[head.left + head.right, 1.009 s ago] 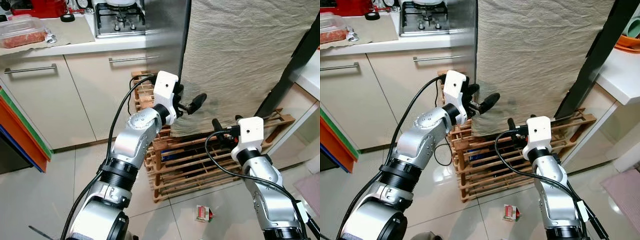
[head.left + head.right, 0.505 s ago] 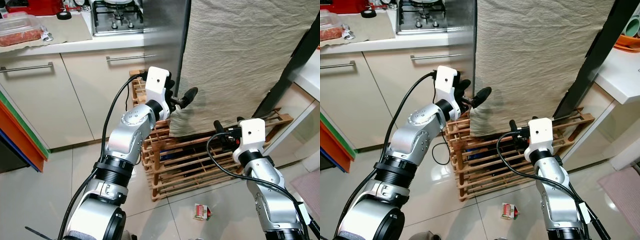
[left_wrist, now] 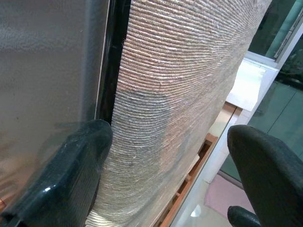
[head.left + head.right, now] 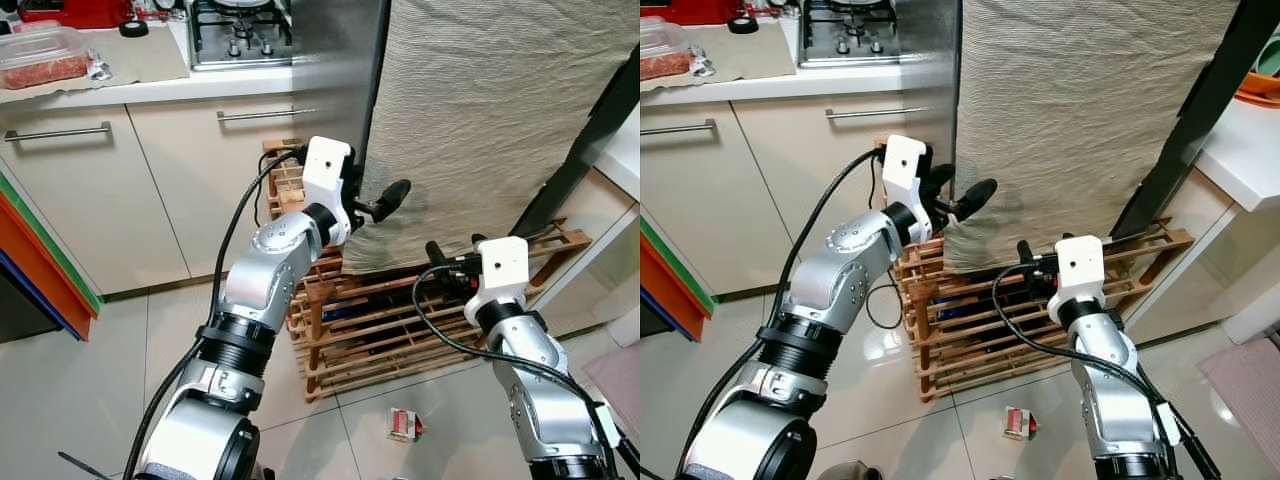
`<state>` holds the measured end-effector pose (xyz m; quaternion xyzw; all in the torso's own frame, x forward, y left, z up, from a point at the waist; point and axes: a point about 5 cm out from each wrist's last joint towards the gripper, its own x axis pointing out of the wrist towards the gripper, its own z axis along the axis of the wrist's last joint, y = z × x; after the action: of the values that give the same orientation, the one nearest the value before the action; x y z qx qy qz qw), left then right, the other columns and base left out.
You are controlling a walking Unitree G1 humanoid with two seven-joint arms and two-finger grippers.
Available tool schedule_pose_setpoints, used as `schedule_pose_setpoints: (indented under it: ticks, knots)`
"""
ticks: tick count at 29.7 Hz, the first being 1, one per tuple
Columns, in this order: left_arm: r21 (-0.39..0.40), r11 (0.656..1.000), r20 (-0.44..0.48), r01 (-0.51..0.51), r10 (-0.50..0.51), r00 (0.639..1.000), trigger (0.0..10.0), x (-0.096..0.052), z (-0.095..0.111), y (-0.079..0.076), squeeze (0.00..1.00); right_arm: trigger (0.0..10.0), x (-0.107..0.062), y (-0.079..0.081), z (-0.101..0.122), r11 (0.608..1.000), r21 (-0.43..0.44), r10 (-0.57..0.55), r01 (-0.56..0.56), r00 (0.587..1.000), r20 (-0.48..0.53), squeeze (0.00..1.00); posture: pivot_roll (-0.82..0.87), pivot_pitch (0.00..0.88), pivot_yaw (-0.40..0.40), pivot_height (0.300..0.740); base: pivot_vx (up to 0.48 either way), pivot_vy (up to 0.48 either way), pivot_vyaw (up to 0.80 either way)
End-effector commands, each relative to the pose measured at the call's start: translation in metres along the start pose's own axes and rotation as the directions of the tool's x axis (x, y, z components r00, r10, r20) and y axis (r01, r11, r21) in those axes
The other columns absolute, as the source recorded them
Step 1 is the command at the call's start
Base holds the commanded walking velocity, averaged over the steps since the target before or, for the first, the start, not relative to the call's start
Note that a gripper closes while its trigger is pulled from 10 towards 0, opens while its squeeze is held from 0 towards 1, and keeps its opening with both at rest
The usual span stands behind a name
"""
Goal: Restocking fridge
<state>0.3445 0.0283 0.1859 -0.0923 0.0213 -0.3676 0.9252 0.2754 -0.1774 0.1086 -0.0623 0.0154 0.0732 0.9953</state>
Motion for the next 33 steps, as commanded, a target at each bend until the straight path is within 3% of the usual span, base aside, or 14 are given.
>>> schedule_pose_setpoints:
  ticks: [1, 6, 8, 12, 13, 18, 19, 23, 28, 33]
  knots:
    - [0.007, 0.998, -0.009, 0.061, -0.061, 0.998, 10.0, 0.01, 0.002, -0.013, 0.0, 10.0, 0.002, -0.004, 0.003, 1.0, 0.007, -0.011, 0.011, 1.0, 0.012, 0.0, 0.03, 0.0, -0.032, 0.74, 0.0, 0.0, 0.0]
    - [-0.091, 0.967, -0.036, 0.239, -0.243, 0.969, 10.0, 0.014, 0.004, -0.039, 0.0, 10.0, 0.003, -0.003, 0.003, 1.0, 0.015, -0.012, 0.012, 1.0, 0.014, 0.0, 0.02, 0.0, -0.029, 0.74, 0.0, 0.0, 0.0]
    - [-0.067, 0.934, -0.029, 0.352, -0.355, 0.935, 10.0, 0.007, 0.012, -0.051, 0.0, 10.0, 0.003, -0.003, 0.002, 1.0, 0.018, -0.015, 0.015, 1.0, 0.013, 0.0, 0.03, 0.0, -0.028, 0.74, 0.0, 0.0, 0.0]
    - [-0.046, 0.903, -0.014, 0.428, -0.429, 0.903, 10.0, 0.0, 0.02, -0.056, 0.0, 10.0, 0.002, -0.003, 0.001, 1.0, 0.021, -0.019, 0.019, 1.0, 0.011, 0.0, 0.02, 0.004, -0.023, 0.74, 0.0, 0.0, 0.0]
    - [-0.037, 0.879, -0.014, 0.476, -0.477, 0.879, 10.0, -0.006, 0.023, -0.058, 0.0, 10.0, 0.001, -0.002, 0.001, 1.0, 0.023, -0.02, 0.02, 1.0, 0.01, 0.0, 0.03, 0.007, -0.022, 0.74, 0.0, 0.0, 0.0]
    - [-0.026, 0.859, -0.027, 0.511, -0.512, 0.859, 10.0, -0.012, 0.022, -0.059, 0.0, 10.0, 0.001, -0.001, 0.0, 0.999, 0.026, -0.021, 0.021, 1.0, 0.007, 0.0, 0.03, 0.01, -0.02, 0.74, 0.0, 0.0, 0.0]
    - [0.027, 0.897, -0.037, 0.442, -0.441, 0.897, 10.0, -0.01, 0.019, -0.05, 0.0, 10.0, 0.001, 0.0, -0.001, 0.999, 0.029, -0.021, 0.021, 1.0, 0.006, 0.0, 0.03, 0.011, -0.018, 0.74, 0.0, 0.0, 0.0]
    - [0.093, 0.935, -0.063, 0.343, -0.339, 0.939, 10.0, -0.009, 0.011, -0.037, 0.0, 10.0, 0.003, 0.0, -0.001, 0.999, 0.033, -0.023, 0.023, 1.0, 0.005, 0.0, 0.03, 0.012, -0.017, 0.74, 0.0, 0.0, 0.0]
    - [0.091, 0.956, -0.03, 0.278, -0.277, 0.961, 10.0, -0.015, 0.012, -0.029, 0.0, 10.0, 0.003, -0.001, -0.001, 0.998, 0.047, -0.036, 0.035, 0.999, 0.001, 0.0, 0.03, 0.013, -0.013, 0.74, 0.0, 0.0, 0.0]
    - [0.076, 0.993, 0.052, 0.085, -0.089, 0.995, 10.0, -0.031, 0.017, 0.001, 0.0, 10.0, 0.001, -0.004, -0.002, 0.997, 0.059, -0.058, 0.057, 0.998, 0.002, 0.0, 0.03, 0.015, -0.007, 0.74, 0.0, 0.0, 0.0]
